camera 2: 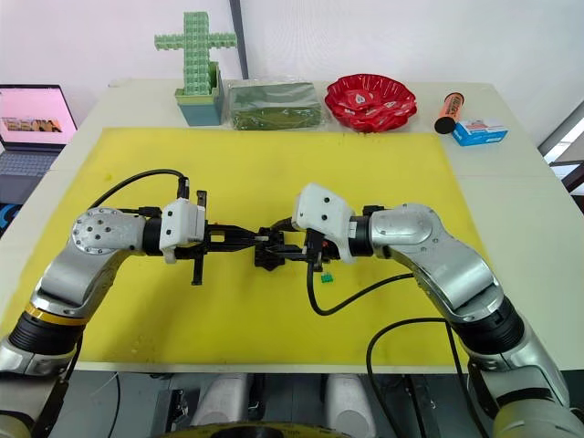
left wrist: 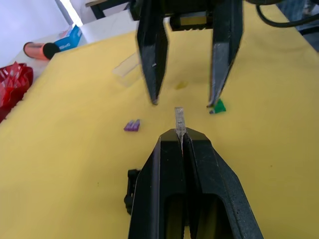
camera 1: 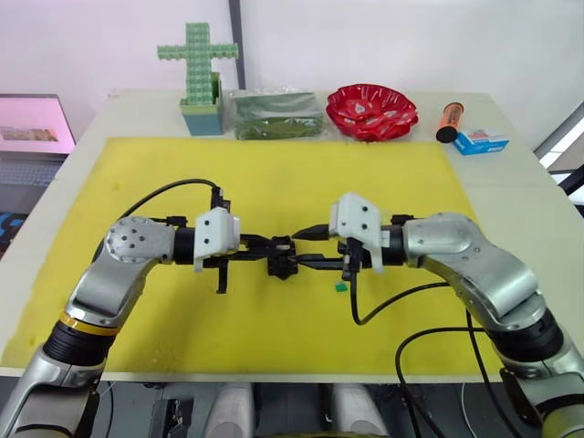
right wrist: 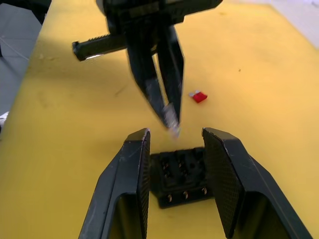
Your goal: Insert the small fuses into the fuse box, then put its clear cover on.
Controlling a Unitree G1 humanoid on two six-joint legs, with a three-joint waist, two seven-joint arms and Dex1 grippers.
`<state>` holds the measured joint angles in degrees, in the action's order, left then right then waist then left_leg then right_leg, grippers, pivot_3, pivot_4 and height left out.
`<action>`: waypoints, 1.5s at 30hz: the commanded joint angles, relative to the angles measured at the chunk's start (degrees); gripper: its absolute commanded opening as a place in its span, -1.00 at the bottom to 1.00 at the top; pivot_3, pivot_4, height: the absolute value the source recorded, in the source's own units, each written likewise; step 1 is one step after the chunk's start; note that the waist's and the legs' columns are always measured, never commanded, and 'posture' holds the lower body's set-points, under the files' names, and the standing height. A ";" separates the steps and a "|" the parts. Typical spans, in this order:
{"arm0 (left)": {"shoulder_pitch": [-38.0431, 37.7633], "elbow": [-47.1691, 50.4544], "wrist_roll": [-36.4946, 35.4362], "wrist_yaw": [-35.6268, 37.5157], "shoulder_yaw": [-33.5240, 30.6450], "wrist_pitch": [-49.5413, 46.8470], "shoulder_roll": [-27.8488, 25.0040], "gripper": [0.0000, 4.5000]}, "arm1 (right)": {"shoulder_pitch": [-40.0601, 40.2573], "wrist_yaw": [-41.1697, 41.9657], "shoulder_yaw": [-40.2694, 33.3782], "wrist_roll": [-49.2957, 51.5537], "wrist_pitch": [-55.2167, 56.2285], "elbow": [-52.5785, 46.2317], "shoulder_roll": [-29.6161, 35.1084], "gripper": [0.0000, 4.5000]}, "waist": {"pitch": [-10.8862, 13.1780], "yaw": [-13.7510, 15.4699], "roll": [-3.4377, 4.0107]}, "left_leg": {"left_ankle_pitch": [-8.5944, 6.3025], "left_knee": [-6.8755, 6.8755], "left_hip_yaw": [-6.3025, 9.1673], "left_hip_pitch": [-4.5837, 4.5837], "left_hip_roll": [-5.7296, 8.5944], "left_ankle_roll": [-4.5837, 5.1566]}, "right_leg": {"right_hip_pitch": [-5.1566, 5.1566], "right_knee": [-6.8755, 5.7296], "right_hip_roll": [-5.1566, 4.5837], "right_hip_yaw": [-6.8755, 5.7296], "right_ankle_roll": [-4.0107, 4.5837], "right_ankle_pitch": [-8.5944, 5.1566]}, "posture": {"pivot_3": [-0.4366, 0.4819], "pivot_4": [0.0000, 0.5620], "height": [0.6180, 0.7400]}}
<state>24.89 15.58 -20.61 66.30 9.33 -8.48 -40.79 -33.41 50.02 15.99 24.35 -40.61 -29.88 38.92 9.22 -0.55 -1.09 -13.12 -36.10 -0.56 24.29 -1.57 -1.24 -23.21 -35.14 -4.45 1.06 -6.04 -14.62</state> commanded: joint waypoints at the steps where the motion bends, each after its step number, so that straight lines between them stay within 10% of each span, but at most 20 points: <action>1: 1.34 3.25 -0.82 0.10 -0.46 -1.38 -0.17 -1.00 | -1.57 0.39 -0.46 0.28 0.21 -0.39 -1.02 -0.24 | 0.00 -0.03 0.00 | 0.00 0.00 0.00 0.00 0.00 0.00 | 0.00 0.00 0.00 0.00 -0.02 0.01 | -0.05 -0.47 1.00; 32: -1.77 -1.62 0.50 3.14 -1.66 5.52 -0.42 -1.00 | 2.11 2.60 -2.99 1.02 1.36 -1.65 1.46 -0.24 | -0.02 -0.02 0.00 | 0.00 -0.05 0.11 -0.02 0.00 0.00 | 0.04 -0.10 0.07 -0.01 -0.11 0.05 | -0.05 -0.47 1.00; 38: -2.07 -1.88 0.52 3.10 -1.40 6.08 -0.13 -1.00 | 1.59 2.70 -2.14 0.42 2.07 -0.96 0.57 -0.95 | -0.02 -0.01 -0.01 | 0.00 -0.07 0.13 -0.02 0.00 0.00 | 0.06 -0.12 0.08 -0.01 -0.12 0.06 | -0.05 -0.47 1.00; 45: -2.32 -2.87 0.68 3.26 -1.53 7.00 -0.43 -1.00 | 1.49 3.13 -1.90 0.53 1.93 -1.33 0.67 -0.98 | -0.03 0.00 0.00 | 0.00 -0.08 0.15 -0.03 0.00 0.00 | 0.07 -0.13 0.09 -0.01 -0.12 0.06 | -0.05 -0.47 1.00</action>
<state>22.63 12.00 -19.94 68.85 9.30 -2.91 -40.59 -30.96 53.05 14.83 24.81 -39.42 -29.64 39.78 9.20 -0.55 -1.09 -13.12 -36.17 -0.41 24.26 -1.57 -1.24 -23.14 -35.27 -4.36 1.05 -6.16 -14.56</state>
